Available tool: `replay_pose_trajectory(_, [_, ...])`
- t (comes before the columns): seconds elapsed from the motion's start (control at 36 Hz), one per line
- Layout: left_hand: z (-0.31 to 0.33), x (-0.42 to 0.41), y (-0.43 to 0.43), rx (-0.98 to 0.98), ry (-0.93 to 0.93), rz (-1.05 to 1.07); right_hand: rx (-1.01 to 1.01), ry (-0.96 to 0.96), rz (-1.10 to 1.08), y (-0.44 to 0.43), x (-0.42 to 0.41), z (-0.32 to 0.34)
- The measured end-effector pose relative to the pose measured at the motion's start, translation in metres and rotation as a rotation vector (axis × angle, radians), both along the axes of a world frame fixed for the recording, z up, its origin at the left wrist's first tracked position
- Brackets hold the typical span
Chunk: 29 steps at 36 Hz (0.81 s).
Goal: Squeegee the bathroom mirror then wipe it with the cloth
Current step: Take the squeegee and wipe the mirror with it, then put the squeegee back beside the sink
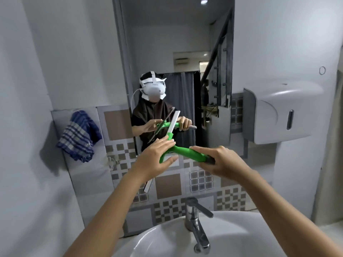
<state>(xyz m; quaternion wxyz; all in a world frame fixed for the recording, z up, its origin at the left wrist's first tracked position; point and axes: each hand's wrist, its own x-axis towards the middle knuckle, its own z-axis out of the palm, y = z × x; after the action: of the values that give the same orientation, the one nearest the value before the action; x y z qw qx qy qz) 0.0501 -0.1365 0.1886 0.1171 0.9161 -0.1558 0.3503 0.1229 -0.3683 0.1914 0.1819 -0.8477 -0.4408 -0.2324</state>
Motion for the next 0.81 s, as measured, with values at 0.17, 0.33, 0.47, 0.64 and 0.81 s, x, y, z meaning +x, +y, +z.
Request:
replay_pose_trajectory(0.17, [0.008,-0.029,0.017,0.129,-0.069,0.003,-0.112,-0.171,0.171,0.019,-0.011,0.036])
replay_pose_trajectory(0.33, [0.0,-0.063,0.035,0.04,-0.092,0.104,0.027,-0.519,0.221,0.045,-0.01,0.045])
replay_pose_trajectory(0.47, [-0.025,-0.083,0.043,-0.201,-0.192,0.207,0.236,-0.451,0.119,0.094,-0.018,0.015])
replay_pose_trajectory(0.64, [-0.063,-0.096,0.051,-0.427,-0.304,0.369,0.543,-0.011,0.257,0.164,-0.064,-0.016])
replay_pose_trajectory(0.81, [-0.087,-0.103,0.057,-0.679,-0.374,0.406,0.808,0.749,0.482,0.218,-0.104,-0.016])
